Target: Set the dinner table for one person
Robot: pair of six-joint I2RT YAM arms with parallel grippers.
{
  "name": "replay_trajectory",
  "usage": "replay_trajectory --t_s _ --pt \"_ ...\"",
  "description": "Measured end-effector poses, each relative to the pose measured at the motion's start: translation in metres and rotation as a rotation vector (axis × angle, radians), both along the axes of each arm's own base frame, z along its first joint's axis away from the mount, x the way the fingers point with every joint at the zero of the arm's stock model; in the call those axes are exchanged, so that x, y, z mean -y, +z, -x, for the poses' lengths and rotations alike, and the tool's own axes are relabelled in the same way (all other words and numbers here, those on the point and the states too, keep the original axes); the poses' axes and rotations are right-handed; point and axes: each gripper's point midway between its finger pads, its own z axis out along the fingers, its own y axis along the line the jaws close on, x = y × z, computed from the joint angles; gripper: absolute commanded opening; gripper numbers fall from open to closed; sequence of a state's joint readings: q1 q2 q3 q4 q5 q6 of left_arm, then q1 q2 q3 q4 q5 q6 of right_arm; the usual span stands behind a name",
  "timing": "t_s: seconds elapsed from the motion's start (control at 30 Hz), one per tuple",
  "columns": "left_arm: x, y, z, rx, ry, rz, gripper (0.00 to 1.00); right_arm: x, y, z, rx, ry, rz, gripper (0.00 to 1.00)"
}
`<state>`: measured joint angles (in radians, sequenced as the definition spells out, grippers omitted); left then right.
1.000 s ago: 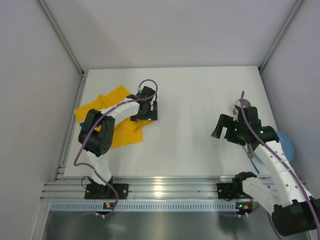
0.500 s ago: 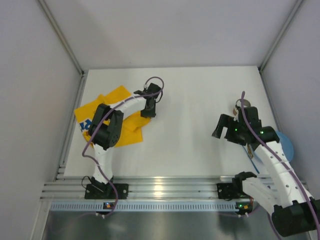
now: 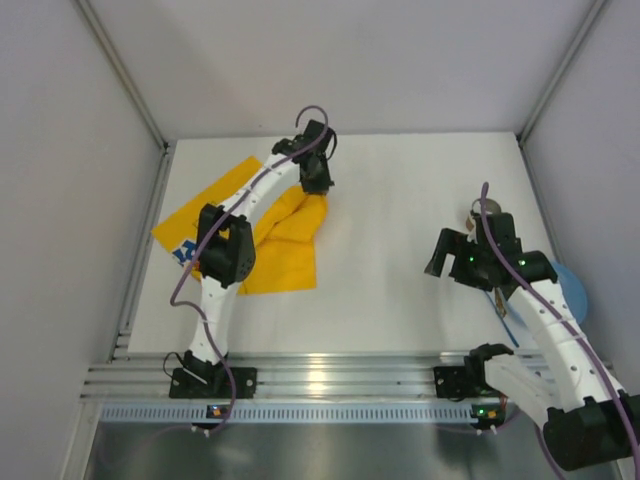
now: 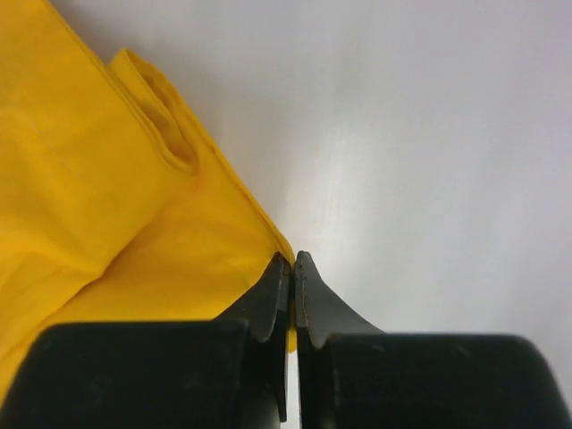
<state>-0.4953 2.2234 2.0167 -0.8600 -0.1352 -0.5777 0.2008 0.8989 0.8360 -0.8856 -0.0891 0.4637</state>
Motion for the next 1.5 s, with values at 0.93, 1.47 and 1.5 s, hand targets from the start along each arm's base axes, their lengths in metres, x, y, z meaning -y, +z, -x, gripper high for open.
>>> replay_trajectory --t_s 0.93,1.47,1.5 --pt "0.011 0.106 0.027 0.142 -0.002 0.265 0.98 -0.066 0.011 -0.033 -0.107 0.177 -0.144 1.0" --pt "-0.1 -0.042 0.058 -0.132 0.05 -0.099 0.98 -0.096 0.02 0.0 -0.092 0.263 -0.197 1.0" --pt "-0.1 -0.045 0.06 -0.138 0.05 -0.101 0.99 -0.094 0.019 0.002 -0.093 0.257 -0.195 1.0"
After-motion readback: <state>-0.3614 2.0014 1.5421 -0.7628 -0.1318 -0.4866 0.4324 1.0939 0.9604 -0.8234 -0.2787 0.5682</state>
